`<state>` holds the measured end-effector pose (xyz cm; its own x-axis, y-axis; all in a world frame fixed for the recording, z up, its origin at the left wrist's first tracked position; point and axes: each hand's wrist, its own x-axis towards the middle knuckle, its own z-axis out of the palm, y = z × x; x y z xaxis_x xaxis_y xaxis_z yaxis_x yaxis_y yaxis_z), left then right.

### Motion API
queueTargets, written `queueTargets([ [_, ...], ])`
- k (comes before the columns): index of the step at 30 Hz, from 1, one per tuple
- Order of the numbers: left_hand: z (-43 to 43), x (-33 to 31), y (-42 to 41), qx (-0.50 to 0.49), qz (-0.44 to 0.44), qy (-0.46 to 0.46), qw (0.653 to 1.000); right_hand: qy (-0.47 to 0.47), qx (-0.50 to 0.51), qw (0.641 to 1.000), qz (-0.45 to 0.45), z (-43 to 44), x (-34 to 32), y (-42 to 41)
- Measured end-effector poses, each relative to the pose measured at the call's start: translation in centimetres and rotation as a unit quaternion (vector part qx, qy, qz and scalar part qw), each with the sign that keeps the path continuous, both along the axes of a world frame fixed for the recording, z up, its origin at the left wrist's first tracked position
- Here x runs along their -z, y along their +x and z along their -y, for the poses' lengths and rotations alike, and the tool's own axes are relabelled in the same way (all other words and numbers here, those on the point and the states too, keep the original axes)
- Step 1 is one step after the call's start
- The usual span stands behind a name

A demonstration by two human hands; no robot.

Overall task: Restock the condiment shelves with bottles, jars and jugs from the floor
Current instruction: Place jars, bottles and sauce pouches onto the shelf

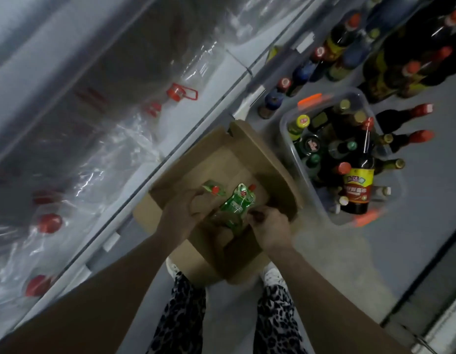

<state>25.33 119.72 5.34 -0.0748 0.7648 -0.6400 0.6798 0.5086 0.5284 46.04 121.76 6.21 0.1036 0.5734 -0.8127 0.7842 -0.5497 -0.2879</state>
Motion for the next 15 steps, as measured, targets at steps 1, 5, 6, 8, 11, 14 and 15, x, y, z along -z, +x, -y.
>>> queueTargets([
  [1,-0.1,1.7,-0.1,-0.003,0.000,-0.005,1.000,-0.007,0.013,1.000,0.001,-0.2,1.6,-0.2],
  [5,-0.5,8.3,-0.7,0.026,-0.016,-0.029,0.999,-0.021,0.068,0.997,-0.007,-0.8,8.0,-1.1],
  [6,-0.6,9.7,-0.9,0.037,-0.021,-0.032,0.999,-0.030,0.085,0.996,-0.007,-0.7,9.6,-1.3],
  [8,-1.1,12.8,-1.3,0.053,-0.027,-0.028,0.998,-0.050,0.127,0.991,-0.002,-0.8,13.1,-1.7],
  [11,-2.0,15.5,-1.3,0.059,-0.028,-0.005,0.998,-0.083,0.189,0.978,0.006,-0.8,16.9,-2.0],
  [14,-2.9,18.4,-1.0,0.043,-0.018,0.014,0.999,-0.113,0.248,0.962,0.015,-0.4,20.8,-2.3],
  [15,-3.2,19.3,-0.9,0.037,-0.011,0.019,0.999,-0.120,0.267,0.956,0.016,-0.3,22.0,-2.4],
])
